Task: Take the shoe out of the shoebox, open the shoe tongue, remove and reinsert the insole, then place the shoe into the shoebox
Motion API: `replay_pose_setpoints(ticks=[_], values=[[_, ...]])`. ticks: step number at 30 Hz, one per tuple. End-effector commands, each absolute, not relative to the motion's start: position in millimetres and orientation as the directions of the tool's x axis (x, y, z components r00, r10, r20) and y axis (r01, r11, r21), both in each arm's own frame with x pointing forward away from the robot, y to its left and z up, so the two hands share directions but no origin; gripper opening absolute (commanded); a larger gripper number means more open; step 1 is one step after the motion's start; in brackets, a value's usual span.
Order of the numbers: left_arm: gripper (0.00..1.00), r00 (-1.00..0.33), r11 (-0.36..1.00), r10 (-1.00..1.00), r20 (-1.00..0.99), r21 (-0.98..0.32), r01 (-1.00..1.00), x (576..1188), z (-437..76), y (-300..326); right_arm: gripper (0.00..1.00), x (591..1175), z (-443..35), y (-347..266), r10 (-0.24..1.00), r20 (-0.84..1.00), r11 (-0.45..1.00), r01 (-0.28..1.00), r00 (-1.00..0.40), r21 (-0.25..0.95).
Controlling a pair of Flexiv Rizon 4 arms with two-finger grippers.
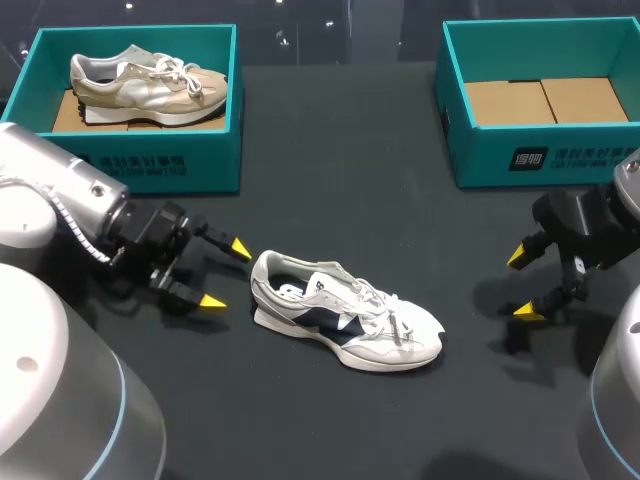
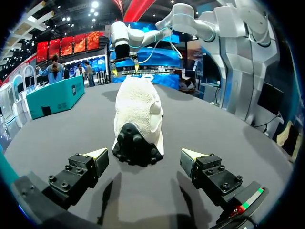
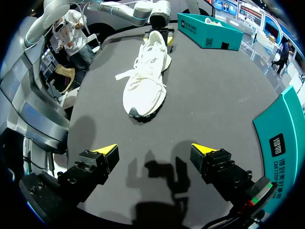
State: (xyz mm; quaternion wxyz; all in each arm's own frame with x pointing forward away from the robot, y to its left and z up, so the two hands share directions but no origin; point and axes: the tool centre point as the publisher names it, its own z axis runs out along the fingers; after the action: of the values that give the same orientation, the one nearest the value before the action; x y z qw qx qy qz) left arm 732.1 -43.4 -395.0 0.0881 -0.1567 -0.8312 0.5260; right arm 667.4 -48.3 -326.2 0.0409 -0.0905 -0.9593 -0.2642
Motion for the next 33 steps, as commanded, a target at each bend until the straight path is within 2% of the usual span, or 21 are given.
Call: replay_pose_setpoints(ticks=[1,33], values=[[1.0,-0.935,0.396,0.354,-0.02,-0.902,0.169,732,-396,-48,1.0,666,-326,-49,0.153,0.124,0.845,0.195,-0.98,0.498],[1.0,-0.926,0.387,0.377,-0.027,-0.903,0.184,728,-400,-76,1.0,666,-326,-49,0.153,0.124,0.845,0.195,-0.98,0.498]])
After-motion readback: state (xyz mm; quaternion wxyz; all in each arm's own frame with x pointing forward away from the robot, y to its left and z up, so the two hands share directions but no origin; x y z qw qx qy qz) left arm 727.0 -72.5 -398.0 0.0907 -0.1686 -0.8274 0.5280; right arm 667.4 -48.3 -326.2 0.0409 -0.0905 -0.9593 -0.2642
